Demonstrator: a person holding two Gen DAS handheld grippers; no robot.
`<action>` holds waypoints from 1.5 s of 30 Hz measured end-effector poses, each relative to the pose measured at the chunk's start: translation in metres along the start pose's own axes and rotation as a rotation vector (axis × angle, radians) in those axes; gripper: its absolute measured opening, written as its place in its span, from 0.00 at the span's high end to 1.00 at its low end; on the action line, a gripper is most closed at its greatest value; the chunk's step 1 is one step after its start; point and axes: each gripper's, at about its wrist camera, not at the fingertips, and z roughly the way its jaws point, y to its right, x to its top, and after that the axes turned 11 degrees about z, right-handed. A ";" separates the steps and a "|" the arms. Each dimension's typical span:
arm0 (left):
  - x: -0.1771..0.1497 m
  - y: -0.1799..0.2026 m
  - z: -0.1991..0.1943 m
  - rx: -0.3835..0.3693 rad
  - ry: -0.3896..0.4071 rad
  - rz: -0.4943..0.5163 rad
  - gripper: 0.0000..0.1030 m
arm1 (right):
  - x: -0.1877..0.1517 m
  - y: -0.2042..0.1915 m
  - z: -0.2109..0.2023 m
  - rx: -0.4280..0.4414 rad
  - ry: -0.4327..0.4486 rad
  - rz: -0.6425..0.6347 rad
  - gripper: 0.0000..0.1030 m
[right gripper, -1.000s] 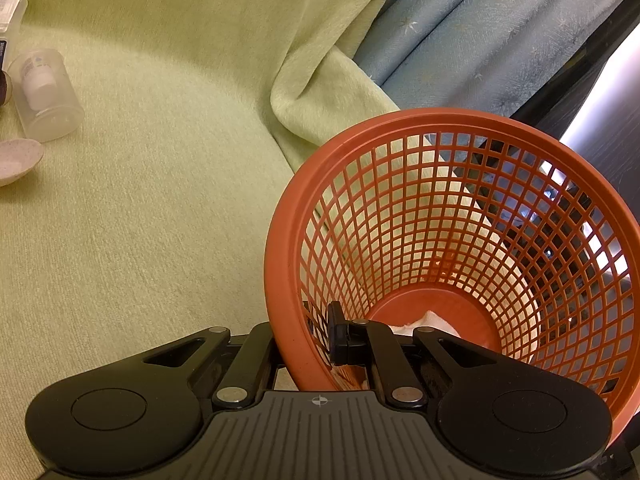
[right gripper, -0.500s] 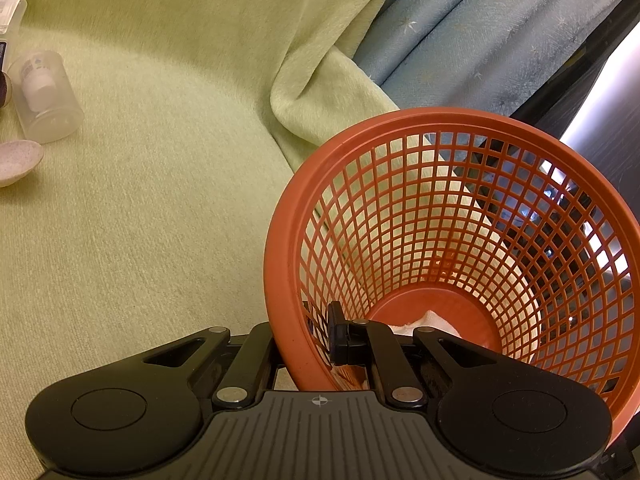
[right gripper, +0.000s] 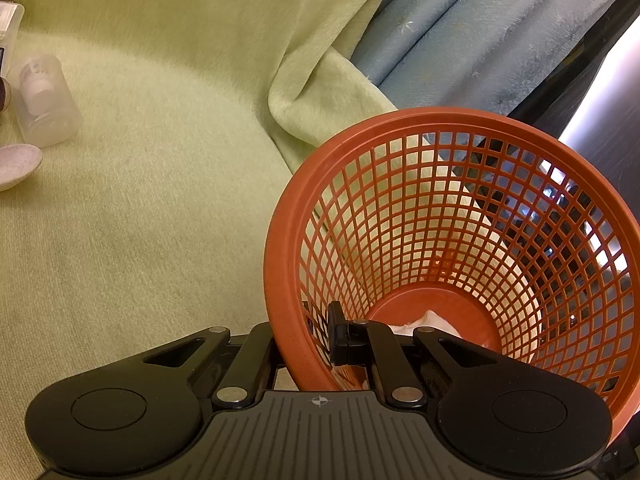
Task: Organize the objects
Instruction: 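Carry the spray bottle into the basket and release it, then grasp the black lighter with the left gripper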
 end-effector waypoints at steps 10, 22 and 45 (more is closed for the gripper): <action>0.045 0.047 0.065 -0.174 -0.012 0.122 0.82 | 0.000 -0.001 -0.001 0.001 0.000 0.002 0.97; 0.051 0.029 0.061 -0.096 0.016 0.060 0.77 | 0.003 0.000 0.001 0.008 -0.003 0.011 0.96; -0.156 -0.066 -0.031 0.294 -0.221 -0.312 0.14 | 0.002 0.004 -0.002 0.011 -0.005 0.019 0.96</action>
